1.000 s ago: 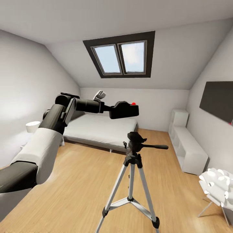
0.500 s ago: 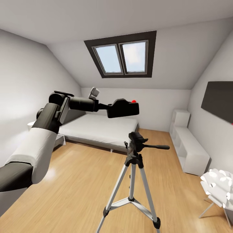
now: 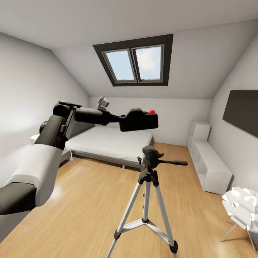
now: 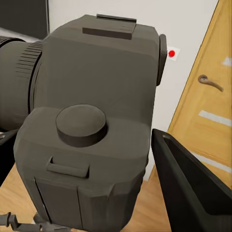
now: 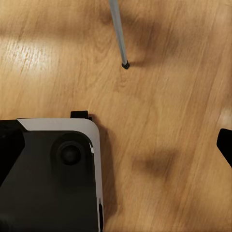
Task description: Attach the digital camera to the camera tripod in the bedroom.
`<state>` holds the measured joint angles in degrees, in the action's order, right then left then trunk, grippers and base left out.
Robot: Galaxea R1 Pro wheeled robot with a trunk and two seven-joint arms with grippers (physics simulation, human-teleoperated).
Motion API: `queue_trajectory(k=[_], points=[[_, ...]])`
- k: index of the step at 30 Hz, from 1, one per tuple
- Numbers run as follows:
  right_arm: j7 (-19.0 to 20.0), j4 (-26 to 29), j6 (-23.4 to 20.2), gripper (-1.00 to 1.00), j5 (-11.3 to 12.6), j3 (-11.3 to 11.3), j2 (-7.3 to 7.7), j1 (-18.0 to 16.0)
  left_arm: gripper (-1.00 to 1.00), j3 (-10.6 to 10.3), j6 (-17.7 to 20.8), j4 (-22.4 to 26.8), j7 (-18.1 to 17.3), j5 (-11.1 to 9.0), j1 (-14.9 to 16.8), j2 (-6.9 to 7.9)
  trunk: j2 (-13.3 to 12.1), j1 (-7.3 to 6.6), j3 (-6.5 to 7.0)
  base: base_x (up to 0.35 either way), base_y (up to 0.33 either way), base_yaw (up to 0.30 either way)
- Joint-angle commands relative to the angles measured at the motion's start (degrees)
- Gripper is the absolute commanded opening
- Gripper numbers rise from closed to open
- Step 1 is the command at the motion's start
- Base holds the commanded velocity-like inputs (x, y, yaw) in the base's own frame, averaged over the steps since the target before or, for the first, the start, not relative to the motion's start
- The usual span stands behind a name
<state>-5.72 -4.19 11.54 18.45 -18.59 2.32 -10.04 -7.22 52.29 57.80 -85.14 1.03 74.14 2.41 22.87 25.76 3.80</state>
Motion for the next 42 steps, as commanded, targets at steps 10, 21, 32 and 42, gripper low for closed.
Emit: queue_trajectory(k=[10, 21, 32, 42], points=[[0.02, -0.21, 0.33, 1.0, 0.44, -0.48, -0.04, -0.06, -1.0, -0.07, 0.61, 0.74, -0.71, 0.13, -0.78, -0.03, 0.05, 0.02, -0.02, 0.0, 0.0, 0.0], [0.01, -0.21, 0.33, 1.0, 0.44, -0.48, -0.04, -0.06, -1.0, -0.14, 0.49, 0.43, 8.2, 0.2, -0.97, -0.32, 0.05, 0.02, -0.02, 0.0, 0.0, 0.0], [0.01, -0.21, 0.33, 1.0, 0.44, -0.48, -0.04, -0.06, -1.0, -0.16, 0.51, 0.39, 9.84, 0.2, -1.01, -0.56, 0.05, 0.02, -0.02, 0.0, 0.0, 0.0], [0.01, -0.21, 0.33, 1.0, 0.44, -0.48, -0.04, -0.06, -1.0, -0.16, 0.52, 0.39, 9.91, 0.2, -1.02, -0.57, 0.05, 0.02, -0.02, 0.0, 0.0, 0.0]])
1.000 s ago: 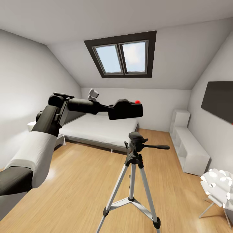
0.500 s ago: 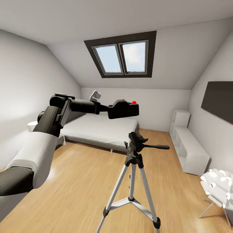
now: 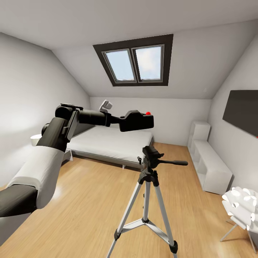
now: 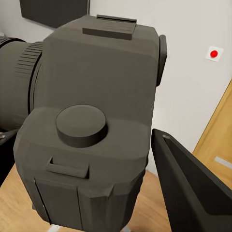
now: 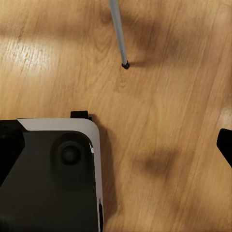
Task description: Attach the digital camera to the camera tripod in the bedroom.
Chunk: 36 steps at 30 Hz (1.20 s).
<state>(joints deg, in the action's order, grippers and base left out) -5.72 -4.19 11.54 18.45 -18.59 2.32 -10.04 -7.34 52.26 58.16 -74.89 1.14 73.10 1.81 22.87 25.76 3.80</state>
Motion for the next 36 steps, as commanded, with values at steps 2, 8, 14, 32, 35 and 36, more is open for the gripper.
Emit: queue_trajectory(k=[2, 8, 14, 32, 35, 36], points=[[0.01, -0.21, 0.32, 1.0, 0.44, -0.48, -0.04, -0.06, -1.0, -0.04, 0.55, 0.02, -0.35, 0.09, 0.03, 0.04, 0.04, 0.02, -0.02, 0.0, 0.0, 0.0], [0.01, -0.22, 0.32, 1.0, 0.44, -0.48, -0.04, -0.06, -1.0, -0.05, 0.63, 0.08, -0.24, 0.09, 0.03, 0.04, 0.04, 0.02, -0.02, 0.0, -0.041, 0.0], [0.01, -0.22, 0.32, 1.0, 0.44, -0.48, -0.04, -0.06, -1.0, -0.04, 0.67, 0.08, 0.15, 0.09, 0.03, 0.04, 0.04, 0.02, -0.02, 0.0, -0.11, 0.013], [0.01, -0.21, 0.32, 1.0, 0.44, -0.48, -0.04, -0.06, -1.0, -0.04, 0.73, 0.04, 0.36, 0.09, 0.03, 0.04, 0.04, 0.02, -0.02, 0.0, -0.124, 0.13], [0.01, -0.21, 0.32, 1.0, 0.44, -0.48, -0.04, -0.06, -1.0, -0.04, 0.73, 0.05, 0.36, 0.09, 0.03, 0.04, 0.04, 0.02, -0.02, 0.0, -0.228, 0.145], [0.01, -0.23, 0.32, 1.0, 0.44, -0.48, -0.04, -0.06, -1.0, -0.04, 0.73, 0.04, 0.36, 0.09, 0.03, 0.04, 0.04, 0.02, -0.02, 0.0, -0.147, 0.2]])
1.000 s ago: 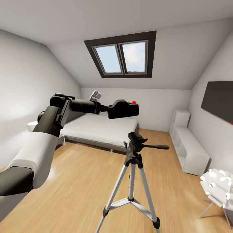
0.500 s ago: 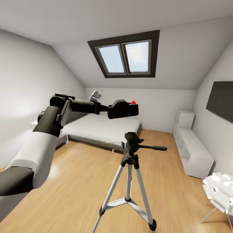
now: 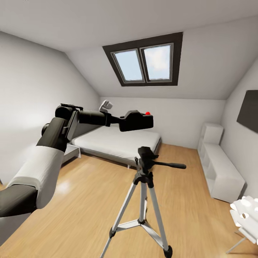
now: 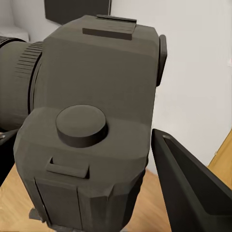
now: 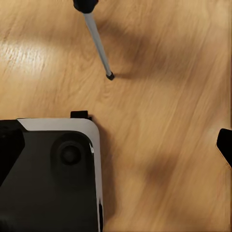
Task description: Attach the digital camera to the camera tripod in the bedroom.
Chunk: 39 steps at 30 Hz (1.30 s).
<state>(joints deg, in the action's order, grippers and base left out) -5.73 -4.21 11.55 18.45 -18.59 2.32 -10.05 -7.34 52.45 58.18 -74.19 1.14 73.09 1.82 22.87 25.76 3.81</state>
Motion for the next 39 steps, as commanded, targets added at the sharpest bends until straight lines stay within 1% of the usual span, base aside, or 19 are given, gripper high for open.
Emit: queue_trajectory(k=[1, 6, 14, 16, 18, 20, 23, 25, 34, 39], points=[[0.02, -0.19, 0.31, 1.0, 0.44, -0.48, -0.04, -0.06, -1.0, -0.04, 0.58, 0.01, -0.34, 0.09, 0.03, 0.03, 0.05, 0.02, -0.03, 0.0, -0.094, 0.214], [0.02, -0.18, 0.31, 1.0, 0.44, -0.48, -0.04, -0.06, -1.0, -0.04, 0.63, 0.0, -0.34, 0.09, 0.03, 0.03, 0.05, 0.02, -0.03, 0.0, -0.042, 0.122], [0.03, -0.19, 0.31, 1.0, 0.44, -0.48, -0.04, -0.06, -1.0, -0.04, 0.72, -0.11, -0.34, 0.09, 0.03, 0.03, 0.05, 0.02, -0.03, 0.0, -0.005, 0.013], [0.03, -0.19, 0.31, 1.0, 0.44, -0.48, -0.04, -0.06, -1.0, -0.04, 0.72, -0.74, -0.34, 0.09, 0.03, 0.03, 0.05, 0.02, -0.03, 0.0, 0.0, 0.001], [0.02, -0.18, 0.31, 1.0, 0.44, -0.48, -0.04, -0.06, -1.0, -0.04, 0.6, -3.18, -0.3, 0.09, 0.03, 0.03, 0.05, 0.02, -0.03, 0.0, 0.0, 0.0], [0.02, -0.18, 0.31, 1.0, 0.44, -0.48, -0.04, -0.06, -1.0, -0.04, 0.58, -3.85, 0.06, 0.09, 0.03, -0.04, 0.05, 0.02, -0.03, 0.0, 0.0, 0.0], [0.02, -0.18, 0.31, 1.0, 0.44, -0.48, -0.04, -0.06, -1.0, -0.06, 0.49, -4.62, 2.38, 0.09, 0.03, -1.04, 0.05, 0.02, -0.03, 0.0, 0.0, 0.0], [0.03, -0.21, 0.31, 1.0, 0.44, -0.48, -0.04, -0.06, -1.0, -0.05, 0.4, -4.93, 4.77, 0.09, 0.03, -2.52, 0.05, 0.02, -0.03, 0.0, 0.0, 0.0], [0.07, -0.19, 0.38, 1.0, 0.44, -0.48, -0.04, -0.06, -1.0, -0.11, 0.32, -6.31, 5.19, 0.09, 0.03, -3.1, 0.05, 0.02, -0.03, 0.0, 0.0, 0.0], [0.11, -0.18, 0.4, 1.0, 0.44, -0.48, -0.04, -0.06, -1.0, -0.13, 0.29, -7.6, 5.19, 0.09, 0.03, -4.06, 0.05, 0.02, -0.03, 0.0, 0.0, 0.0]])
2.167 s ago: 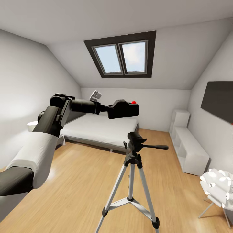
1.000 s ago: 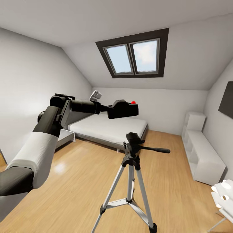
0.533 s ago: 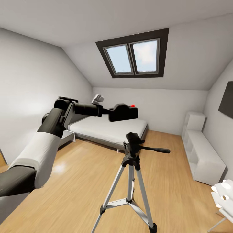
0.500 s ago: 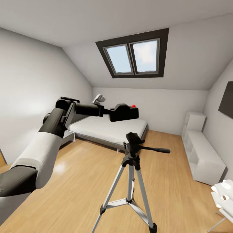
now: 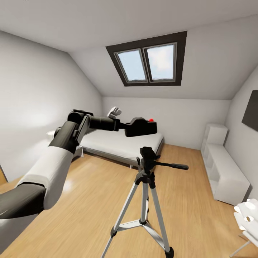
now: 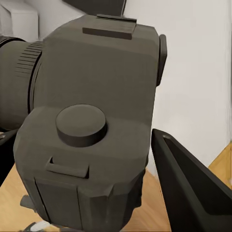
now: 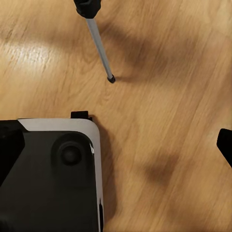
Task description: Attach the digital camera to the camera tripod in the bedroom.
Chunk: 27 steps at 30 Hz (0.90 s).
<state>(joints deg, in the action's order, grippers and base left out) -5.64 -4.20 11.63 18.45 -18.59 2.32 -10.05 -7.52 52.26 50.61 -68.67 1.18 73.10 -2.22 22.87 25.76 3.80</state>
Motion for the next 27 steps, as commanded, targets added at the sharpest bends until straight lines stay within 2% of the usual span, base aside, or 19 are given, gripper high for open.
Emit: queue_trajectory(k=[1, 6, 9, 10, 12, 27], points=[[0.01, -0.2, 0.32, 1.0, 0.45, -0.48, -0.03, -0.06, -1.0, 0.05, 0.47, -0.4, -0.31, 0.05, 0.03, -0.19, 0.05, 0.02, -0.02, 0.0, 0.0, 0.0], [0.01, -0.2, 0.32, 1.0, 0.45, -0.48, -0.03, -0.06, -1.0, -0.08, 0.42, -3.21, -0.13, 0.05, 0.03, -1.21, 0.05, 0.02, -0.02, 0.0, 0.0, 0.0], [0.01, -0.2, 0.35, 1.0, 0.45, -0.48, -0.03, -0.06, -1.0, -1.05, 0.39, -3.76, -0.14, 0.05, 0.03, -1.42, 0.05, 0.02, -0.02, 0.0, 0.0, 0.0], [0.01, -0.2, 0.34, 1.0, 0.45, -0.48, -0.03, -0.06, -1.0, -4.55, 0.33, -3.91, -0.09, 0.05, 0.03, -1.92, 0.05, 0.02, -0.02, 0.0, 0.0, 0.0], [0.01, -0.2, 0.33, 1.0, 0.45, -0.48, -0.03, -0.06, -1.0, -5.48, 0.3, -3.93, -0.07, 0.05, 0.03, -2.15, 0.05, 0.02, -0.02, 0.0, 0.0, 0.0], [0.01, -0.2, 0.33, 1.0, 0.45, -0.48, -0.03, -0.06, -1.0, -5.93, 0.33, -3.87, -0.06, 0.05, 0.03, -2.26, 0.05, 0.02, -0.02, 0.0, 0.0, 0.0]])
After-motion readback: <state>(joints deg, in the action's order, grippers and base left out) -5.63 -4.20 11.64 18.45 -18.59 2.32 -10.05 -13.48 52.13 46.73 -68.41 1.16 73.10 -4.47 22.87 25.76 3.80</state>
